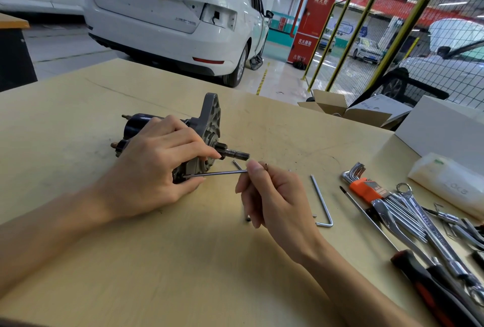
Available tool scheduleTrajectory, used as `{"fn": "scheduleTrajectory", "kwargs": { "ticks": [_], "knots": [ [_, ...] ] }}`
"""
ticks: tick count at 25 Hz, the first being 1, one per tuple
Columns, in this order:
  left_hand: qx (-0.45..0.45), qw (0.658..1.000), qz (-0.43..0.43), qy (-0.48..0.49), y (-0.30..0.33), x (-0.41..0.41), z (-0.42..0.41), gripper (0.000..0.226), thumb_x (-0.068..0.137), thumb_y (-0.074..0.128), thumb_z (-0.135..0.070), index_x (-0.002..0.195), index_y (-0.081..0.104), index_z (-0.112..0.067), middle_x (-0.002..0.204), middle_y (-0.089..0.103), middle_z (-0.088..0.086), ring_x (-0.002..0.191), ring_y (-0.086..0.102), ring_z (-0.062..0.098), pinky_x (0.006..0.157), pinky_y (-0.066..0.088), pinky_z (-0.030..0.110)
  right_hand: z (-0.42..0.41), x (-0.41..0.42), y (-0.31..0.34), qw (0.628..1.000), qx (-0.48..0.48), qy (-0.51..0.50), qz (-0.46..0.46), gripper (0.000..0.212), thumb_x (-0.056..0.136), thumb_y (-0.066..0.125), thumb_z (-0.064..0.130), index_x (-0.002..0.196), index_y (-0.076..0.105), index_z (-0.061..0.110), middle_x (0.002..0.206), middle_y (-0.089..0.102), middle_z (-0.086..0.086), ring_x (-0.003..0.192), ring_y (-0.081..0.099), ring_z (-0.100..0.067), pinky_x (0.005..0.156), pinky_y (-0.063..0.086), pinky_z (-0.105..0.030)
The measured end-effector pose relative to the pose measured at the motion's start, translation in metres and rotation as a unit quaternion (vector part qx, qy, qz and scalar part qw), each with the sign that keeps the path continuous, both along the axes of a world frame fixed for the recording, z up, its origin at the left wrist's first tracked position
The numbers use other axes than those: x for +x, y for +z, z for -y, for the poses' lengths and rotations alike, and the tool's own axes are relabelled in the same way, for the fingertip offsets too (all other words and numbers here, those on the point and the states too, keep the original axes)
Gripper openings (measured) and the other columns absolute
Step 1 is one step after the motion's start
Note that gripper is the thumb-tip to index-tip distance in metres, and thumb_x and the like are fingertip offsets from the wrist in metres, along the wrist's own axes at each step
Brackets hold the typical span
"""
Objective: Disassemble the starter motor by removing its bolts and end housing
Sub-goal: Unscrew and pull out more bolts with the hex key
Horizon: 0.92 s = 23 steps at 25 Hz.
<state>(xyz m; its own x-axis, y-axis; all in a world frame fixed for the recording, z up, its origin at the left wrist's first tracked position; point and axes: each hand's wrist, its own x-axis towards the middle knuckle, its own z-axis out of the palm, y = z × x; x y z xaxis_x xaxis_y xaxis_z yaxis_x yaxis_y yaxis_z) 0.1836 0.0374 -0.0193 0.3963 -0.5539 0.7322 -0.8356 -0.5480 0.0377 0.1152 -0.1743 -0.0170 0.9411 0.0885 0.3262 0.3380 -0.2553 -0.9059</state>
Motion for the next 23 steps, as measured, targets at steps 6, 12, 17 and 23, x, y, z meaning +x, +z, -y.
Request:
{"fn": "scheduleTrajectory", "kwargs": {
  "ticks": [6,12,17,23],
  "knots": [
    [-0.004,1.000,-0.005,-0.011,0.0011,-0.0008,0.0000,0.026,0.082,0.069,-0.039,0.098,0.077,-0.022,0.091,0.067,-0.009,0.092,0.051,0.016,0.075,0.045,0.044,-0.0002,0.0005,-0.0001,1.000,0.004,0.019,0.000,0.043,0.105,0.041,0.031,0.077,0.064,0.009,0.056,0.062,-0.001,0.041,0.048,-0.012,0.045,0.038,-0.017],
    [-0.007,0.999,-0.012,-0.030,0.0041,-0.0039,0.0022,0.031,0.086,0.064,-0.052,0.077,0.078,-0.026,0.085,0.066,-0.011,0.089,0.054,0.017,0.074,0.041,0.041,0.0012,-0.0013,0.0012,0.999,-0.021,0.025,0.020,0.037,0.101,0.045,0.033,0.076,0.068,0.019,0.057,0.064,0.001,0.042,0.049,-0.012,0.046,0.039,-0.019],
    [-0.006,0.999,-0.014,-0.035,0.0050,-0.0045,0.0024,0.032,0.088,0.060,-0.049,0.077,0.079,-0.025,0.086,0.067,-0.010,0.090,0.052,0.014,0.076,0.039,0.040,-0.0014,-0.0035,0.0018,0.998,-0.043,0.040,0.010,0.045,0.094,0.042,0.057,0.079,0.064,0.021,0.055,0.060,-0.002,0.045,0.050,-0.014,0.048,0.041,-0.027],
    [-0.006,0.999,-0.009,-0.035,0.0043,-0.0039,0.0027,0.032,0.089,0.060,-0.048,0.077,0.078,-0.024,0.087,0.067,-0.010,0.092,0.052,0.014,0.078,0.038,0.039,0.0023,-0.0034,0.0044,0.997,-0.001,0.082,0.005,0.045,0.086,0.035,0.044,0.083,0.066,0.011,0.055,0.059,-0.005,0.046,0.048,-0.015,0.047,0.038,-0.019]
  ]
}}
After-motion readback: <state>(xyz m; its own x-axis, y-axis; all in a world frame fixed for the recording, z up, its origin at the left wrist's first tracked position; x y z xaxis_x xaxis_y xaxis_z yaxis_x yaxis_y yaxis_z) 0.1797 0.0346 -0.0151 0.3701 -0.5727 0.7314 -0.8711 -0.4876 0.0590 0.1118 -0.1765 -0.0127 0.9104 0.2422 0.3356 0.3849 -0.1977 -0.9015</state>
